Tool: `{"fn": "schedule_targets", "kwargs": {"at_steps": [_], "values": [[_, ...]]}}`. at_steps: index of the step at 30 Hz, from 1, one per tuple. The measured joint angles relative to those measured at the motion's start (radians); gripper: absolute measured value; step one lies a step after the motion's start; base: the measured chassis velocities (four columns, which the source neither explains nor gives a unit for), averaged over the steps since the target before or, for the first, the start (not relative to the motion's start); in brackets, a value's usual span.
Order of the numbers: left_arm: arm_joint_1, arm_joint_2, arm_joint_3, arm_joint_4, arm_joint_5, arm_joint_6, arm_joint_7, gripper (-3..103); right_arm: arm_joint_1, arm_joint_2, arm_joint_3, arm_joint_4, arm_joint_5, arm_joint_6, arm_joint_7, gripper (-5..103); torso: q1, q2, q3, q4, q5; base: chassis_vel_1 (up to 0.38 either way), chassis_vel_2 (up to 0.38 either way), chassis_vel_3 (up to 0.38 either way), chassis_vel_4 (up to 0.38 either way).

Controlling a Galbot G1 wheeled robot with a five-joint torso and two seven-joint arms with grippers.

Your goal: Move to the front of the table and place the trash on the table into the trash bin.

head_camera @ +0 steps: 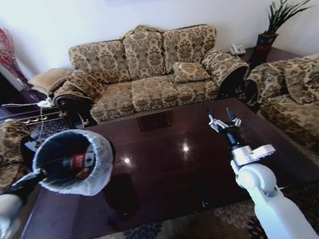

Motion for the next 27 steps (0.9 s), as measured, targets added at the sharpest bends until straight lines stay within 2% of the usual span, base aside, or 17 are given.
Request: {"fn": "schedule_targets", "kwargs": {"at_steps": [2,5,7,10,13,16,18,22,25,27], "values": [[0.001,-0.021,-0.014,0.001,-0.001,-0.003,0.003,0,-0.001,0.002,-0.003,-0.001,-0.018,0.01,0.001,100,0.0,0.0,0.0,0.0006,0.0002,-0.232,-0.24,0.287,0.212],[-0.026,-0.078,-0.021,0.036,0.001,-0.005,0.01,0,-0.026,0.003,-0.013,0.019,-0.053,0.012,0.021,100,0.0,0.0,0.0,-0.0002,-0.0007,-0.088,-0.153,0.101,0.113],[-0.03,-0.081,-0.019,0.04,0.004,-0.005,0.01,0,-0.029,0.002,-0.013,0.024,-0.054,0.012,0.024,100,0.0,0.0,0.0,-0.0002,-0.0006,-0.059,-0.073,0.024,0.035],[-0.069,-0.134,-0.001,0.092,0.091,-0.027,0.034,0,-0.048,-0.01,-0.011,0.058,-0.063,0.005,0.038,100,0.0,0.0,0.0,-0.0003,-0.0026,0.039,0.019,-0.037,-0.017],[-0.074,-0.171,-0.019,0.104,0.115,-0.037,0.041,0,-0.049,-0.02,-0.01,0.066,-0.064,0.001,0.039,100,0.001,0.0,0.0,0.0011,-0.0022,0.1,0.036,-0.097,0.003],[-0.075,-0.204,-0.044,0.113,0.125,-0.045,0.049,0,-0.049,-0.024,-0.009,0.065,-0.064,0.001,0.039,100,0.0,0.0,0.0,0.0011,-0.001,0.114,-0.02,-0.084,0.059],[-0.074,-0.229,-0.065,0.123,0.135,-0.053,0.06,0,-0.05,-0.023,-0.011,0.06,-0.064,0.001,0.039,100,0.0,0.0,0.0,0.0001,-0.0004,0.085,-0.111,-0.107,0.107],[-0.081,-0.255,-0.084,0.138,0.15,-0.061,0.065,0,-0.045,-0.022,-0.023,0.057,-0.069,0.003,0.041,100,0.001,0.0,0.0,-0.0003,-0.0009,0.116,-0.208,-0.157,0.201],[-0.083,-0.278,-0.093,0.155,0.172,-0.083,0.063,0,-0.036,-0.023,-0.033,0.057,-0.075,0.003,0.049,100,0.0,0.0,0.0,0.0,-0.0007,0.174,-0.245,-0.229,0.235],[-0.073,-0.298,-0.096,0.176,0.177,-0.133,0.03,0,-0.034,-0.026,-0.039,0.06,-0.083,0.002,0.057,100,-0.001,0.0,0.0,-0.0001,-0.0006,0.221,-0.237,-0.232,0.197]]}}
